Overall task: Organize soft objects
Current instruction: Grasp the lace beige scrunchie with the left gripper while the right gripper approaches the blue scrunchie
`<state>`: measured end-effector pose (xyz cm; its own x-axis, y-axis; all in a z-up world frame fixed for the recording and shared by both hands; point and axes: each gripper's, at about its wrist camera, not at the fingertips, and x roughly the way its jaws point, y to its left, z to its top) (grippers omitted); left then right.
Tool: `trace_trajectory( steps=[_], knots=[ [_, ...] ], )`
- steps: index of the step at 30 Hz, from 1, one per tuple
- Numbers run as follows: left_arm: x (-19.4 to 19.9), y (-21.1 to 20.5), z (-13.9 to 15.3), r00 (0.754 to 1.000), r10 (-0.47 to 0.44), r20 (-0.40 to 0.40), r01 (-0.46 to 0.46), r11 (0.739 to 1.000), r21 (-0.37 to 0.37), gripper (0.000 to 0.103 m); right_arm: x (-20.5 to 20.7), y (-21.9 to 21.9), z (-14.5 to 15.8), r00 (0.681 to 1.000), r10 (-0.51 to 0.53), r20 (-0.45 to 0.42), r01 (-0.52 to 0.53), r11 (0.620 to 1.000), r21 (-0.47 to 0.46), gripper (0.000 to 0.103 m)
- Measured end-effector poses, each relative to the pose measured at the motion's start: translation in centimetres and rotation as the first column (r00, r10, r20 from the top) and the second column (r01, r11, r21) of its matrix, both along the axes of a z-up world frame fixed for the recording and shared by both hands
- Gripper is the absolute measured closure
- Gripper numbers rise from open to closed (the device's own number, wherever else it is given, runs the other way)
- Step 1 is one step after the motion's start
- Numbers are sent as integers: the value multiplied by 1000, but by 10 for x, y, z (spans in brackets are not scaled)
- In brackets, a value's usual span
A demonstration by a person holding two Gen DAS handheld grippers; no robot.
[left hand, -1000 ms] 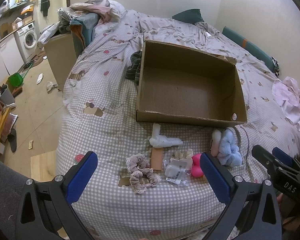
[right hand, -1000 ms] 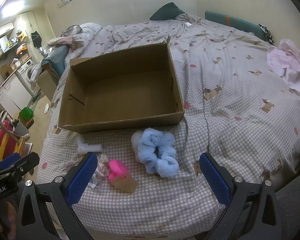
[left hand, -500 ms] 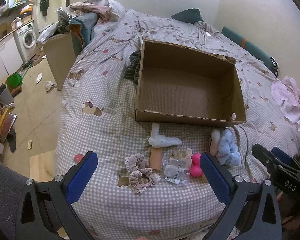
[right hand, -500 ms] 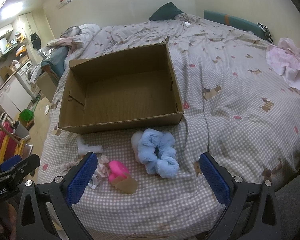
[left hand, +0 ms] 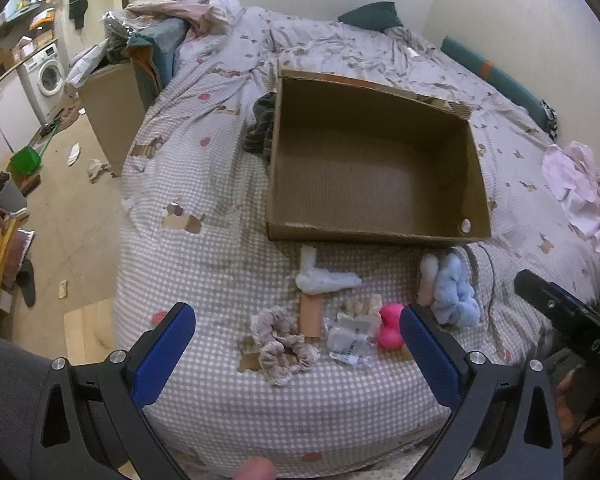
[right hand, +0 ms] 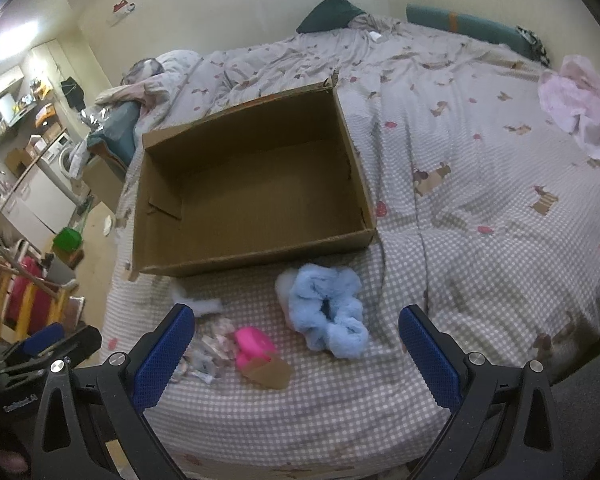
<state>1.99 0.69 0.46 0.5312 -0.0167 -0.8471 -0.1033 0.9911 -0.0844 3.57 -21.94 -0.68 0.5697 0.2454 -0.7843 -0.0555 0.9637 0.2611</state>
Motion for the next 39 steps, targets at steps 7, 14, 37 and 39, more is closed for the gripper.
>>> trace_trajectory(
  steps=[7, 14, 37, 39],
  knots=[
    [28, 26, -22, 987, 72, -146, -76, 997, -18, 1, 45, -9, -10, 983, 49, -175, -36, 997, 75, 0],
    [39, 60, -68, 931, 194, -309, -221, 974, -55, 5, 74, -20, -50, 955, 28, -295, -5, 997, 77, 0],
    [62, 37, -137, 881, 118, -458, -202, 969, -139, 92, 91, -3, -70, 943, 16, -332, 11, 997, 79, 0],
    [59, 46, -129, 891, 138, -433, -213, 968, -130, 93, 91, -8, -71, 942, 11, -336, 20, 996, 88, 0]
  ],
)
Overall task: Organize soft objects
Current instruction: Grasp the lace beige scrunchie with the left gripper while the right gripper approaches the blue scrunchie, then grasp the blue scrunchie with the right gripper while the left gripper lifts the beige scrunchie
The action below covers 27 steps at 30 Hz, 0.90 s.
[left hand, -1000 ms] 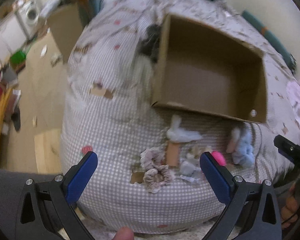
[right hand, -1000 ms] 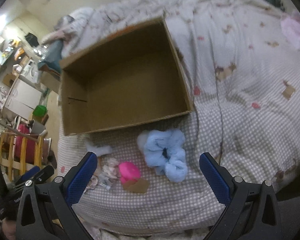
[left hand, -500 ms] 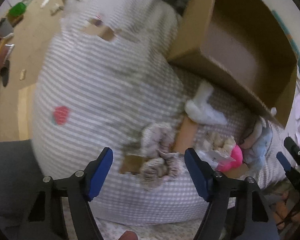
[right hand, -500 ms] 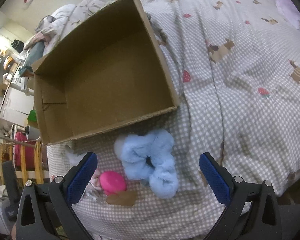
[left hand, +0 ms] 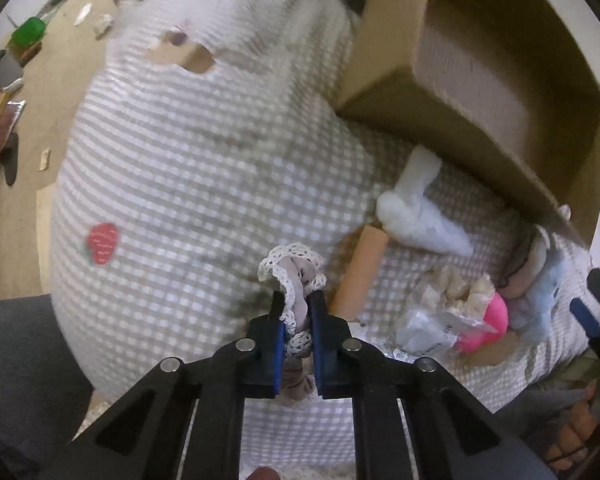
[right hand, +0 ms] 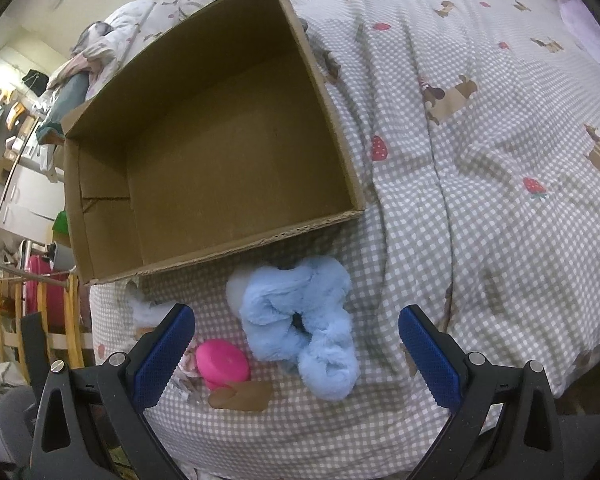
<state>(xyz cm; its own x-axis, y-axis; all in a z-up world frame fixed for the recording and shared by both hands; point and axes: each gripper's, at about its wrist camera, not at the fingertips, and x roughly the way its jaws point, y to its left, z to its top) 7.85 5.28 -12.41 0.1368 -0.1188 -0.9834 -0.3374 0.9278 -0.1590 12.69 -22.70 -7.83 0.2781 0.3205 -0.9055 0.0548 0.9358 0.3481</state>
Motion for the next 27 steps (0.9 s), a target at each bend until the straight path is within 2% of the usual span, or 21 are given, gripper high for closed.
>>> trace_trajectory(
  steps=[2, 4, 7, 15, 16, 18, 19, 21, 24, 27],
  knots=[
    [-2, 2, 12, 999, -2, 39, 1, 999, 38, 93, 1, -8, -4, 1000, -7, -17, 8, 999, 36, 0],
    [-4, 2, 24, 997, -11, 75, 7, 999, 45, 93, 1, -12, -9, 999, -11, -48, 15, 997, 78, 0],
    [-7, -1, 40, 991, -33, 132, 24, 998, 65, 94, 4, -10, -18, 996, 2, -84, 6, 996, 94, 0],
    [-16, -11, 59, 981, -68, 182, 59, 997, 56, 94, 14, 23, -40, 988, 104, -112, -110, 993, -48, 0],
    [-15, -9, 59, 981, -67, 184, 58, 997, 55, 94, 15, 27, -42, 987, 119, -112, -127, 990, -67, 5],
    [-14, -7, 59, 981, -59, 185, 50, 997, 56, 94, 17, 33, -47, 982, 146, -122, -156, 984, -82, 32],
    [-16, -6, 59, 981, -54, 184, 45, 998, 52, 94, 17, 35, -50, 978, 159, -131, -170, 983, -73, 37],
    [-13, -3, 56, 982, -48, 180, 40, 998, 45, 94, 17, 38, -51, 976, 177, -131, -186, 981, -59, 55],
    [-12, -4, 53, 983, -49, 180, 44, 999, 32, 94, 13, 43, -45, 972, 213, -96, -219, 974, -63, 72],
    [-11, -3, 53, 980, -49, 192, 46, 999, 24, 94, 3, 43, -32, 971, 235, -50, -238, 969, -64, 78]
  ],
)
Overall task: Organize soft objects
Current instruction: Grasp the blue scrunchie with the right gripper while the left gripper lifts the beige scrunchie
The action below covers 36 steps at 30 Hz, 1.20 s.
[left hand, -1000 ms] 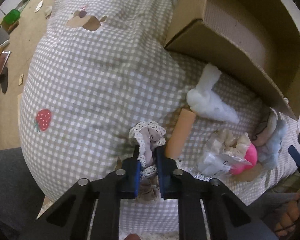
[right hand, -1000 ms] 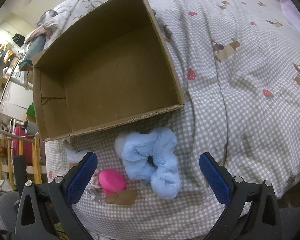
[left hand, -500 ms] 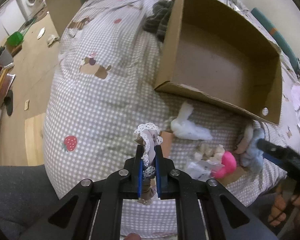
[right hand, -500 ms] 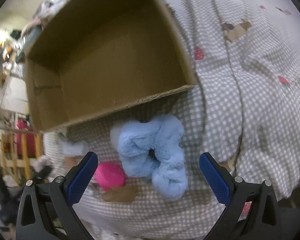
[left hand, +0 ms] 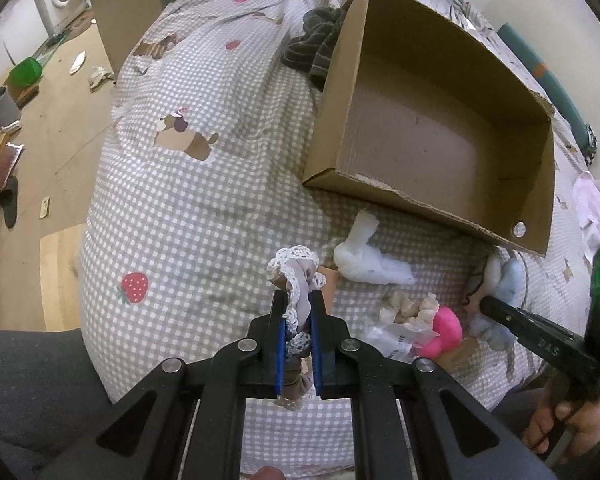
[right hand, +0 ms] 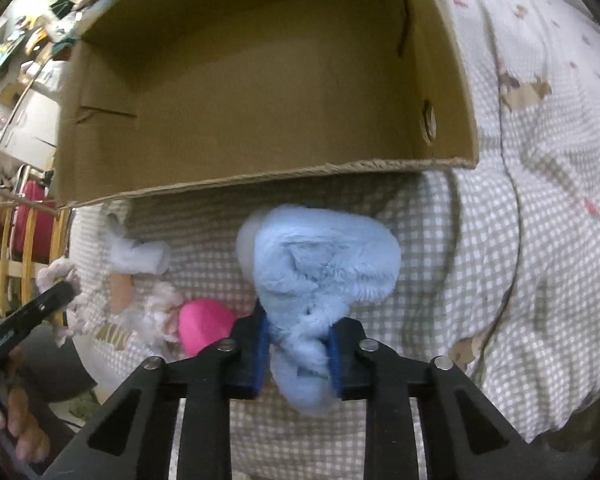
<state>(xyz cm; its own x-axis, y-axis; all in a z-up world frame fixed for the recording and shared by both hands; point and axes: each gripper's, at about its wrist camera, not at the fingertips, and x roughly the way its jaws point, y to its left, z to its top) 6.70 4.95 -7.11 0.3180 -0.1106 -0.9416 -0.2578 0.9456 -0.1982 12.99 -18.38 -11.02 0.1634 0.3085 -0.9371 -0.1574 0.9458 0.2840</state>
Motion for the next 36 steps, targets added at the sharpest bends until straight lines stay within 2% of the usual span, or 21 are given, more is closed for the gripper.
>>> trace_trajectory(
  steps=[4, 6, 11, 15, 19, 23, 29, 36],
  knots=[
    [-2, -1, 2, 1000, -8, 13, 8, 1000, -13, 94, -20, -4, 25, 997, 17, 72, -19, 1000, 24, 79],
    [-3, -1, 1, 1000, -7, 14, 7, 1000, -24, 94, -27, -1, 30, 997, 37, 72, -39, 999, 32, 79],
    [-5, -1, 6, 1000, -4, 30, 3, 1000, 16, 94, -38, -5, 38, 995, 43, 96, -46, 998, 38, 80],
    [-10, -5, 20, 999, -22, 46, 20, 999, 39, 94, -43, -11, 58, 993, 27, 117, -38, 995, 88, 80],
    [-7, -16, 51, 991, -65, 116, 54, 994, 92, 94, -44, -22, 81, 986, 34, 161, -51, 993, 103, 80],
    [7, -24, 78, 980, -104, 172, 85, 990, 116, 94, -40, -23, 104, 975, 33, 220, -56, 994, 97, 79],
    [36, -27, 103, 964, -140, 225, 109, 983, 146, 94, -24, -20, 131, 949, 28, 313, -63, 993, 103, 79],
    [75, -40, 110, 946, -189, 262, 144, 973, 181, 94, 13, -16, 125, 931, -59, 360, 2, 988, 156, 79]
  ],
)
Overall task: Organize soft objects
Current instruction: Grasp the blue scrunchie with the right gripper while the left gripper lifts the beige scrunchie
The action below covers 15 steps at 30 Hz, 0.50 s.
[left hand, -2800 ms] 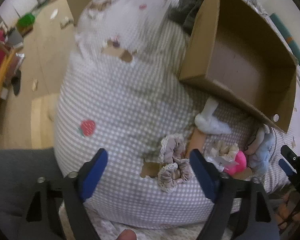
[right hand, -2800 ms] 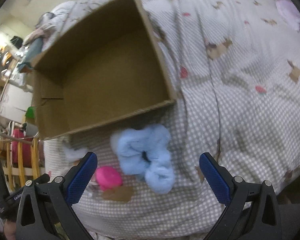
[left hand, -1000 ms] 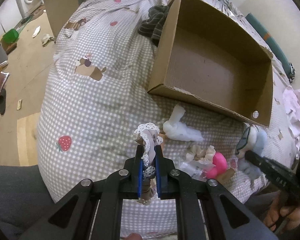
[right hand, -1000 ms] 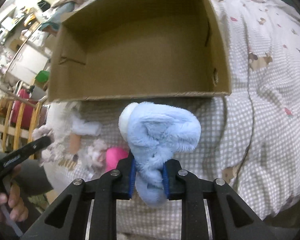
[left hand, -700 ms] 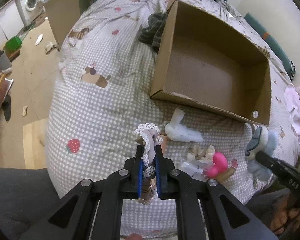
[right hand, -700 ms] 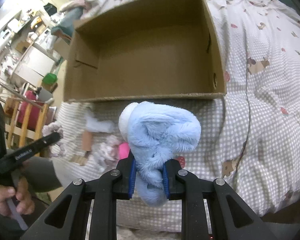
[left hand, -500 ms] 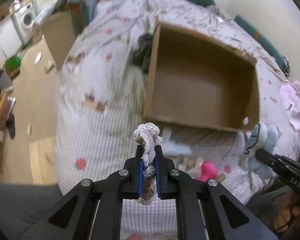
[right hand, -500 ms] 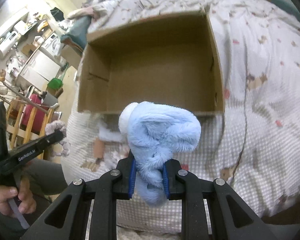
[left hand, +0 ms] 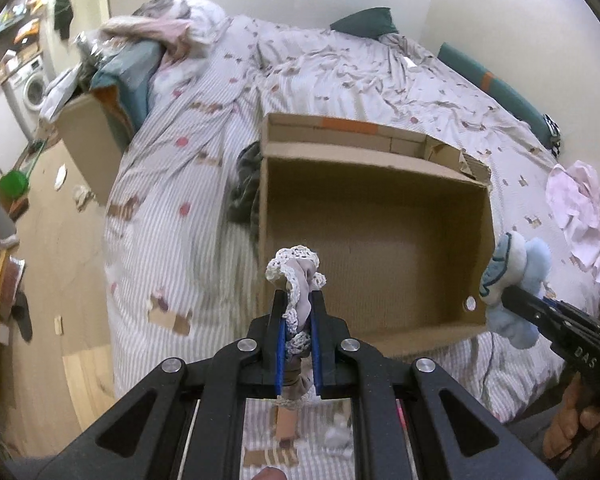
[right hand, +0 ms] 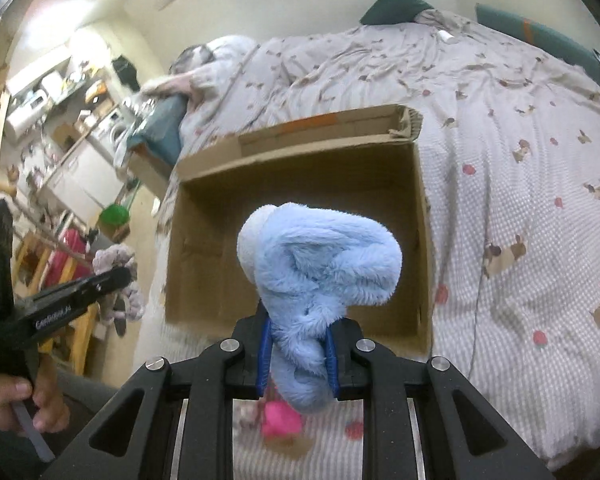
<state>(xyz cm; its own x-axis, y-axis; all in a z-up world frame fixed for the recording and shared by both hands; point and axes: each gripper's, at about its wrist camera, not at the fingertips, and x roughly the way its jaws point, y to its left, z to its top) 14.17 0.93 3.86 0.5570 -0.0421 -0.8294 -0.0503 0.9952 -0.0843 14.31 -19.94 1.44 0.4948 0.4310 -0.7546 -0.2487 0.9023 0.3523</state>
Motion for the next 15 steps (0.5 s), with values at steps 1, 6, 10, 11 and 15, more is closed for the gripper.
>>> trace_trajectory(
  steps=[1, 6, 10, 11, 15],
  knots=[
    [4, -2, -2, 1000, -5, 3, 5, 1000, 3, 94, 6, -1, -3, 1000, -9, -2, 9, 1000, 3, 79],
    [25, -17, -27, 1000, -23, -6, 23, 1000, 4, 93, 20, -7, -25, 998, -54, -43, 55, 998, 24, 79],
    [30, -28, -48, 999, -47, -8, 47, 999, 9, 94, 25, -6, -39, 996, -63, -61, 65, 998, 24, 79],
    [31, -29, -52, 999, -53, -9, 53, 999, 12, 94, 26, -5, -42, 996, -61, -62, 62, 998, 11, 79],
    [34, -37, -66, 997, -81, -15, 82, 996, 37, 93, 27, -3, -54, 995, -51, -89, 51, 999, -7, 79]
  ],
)
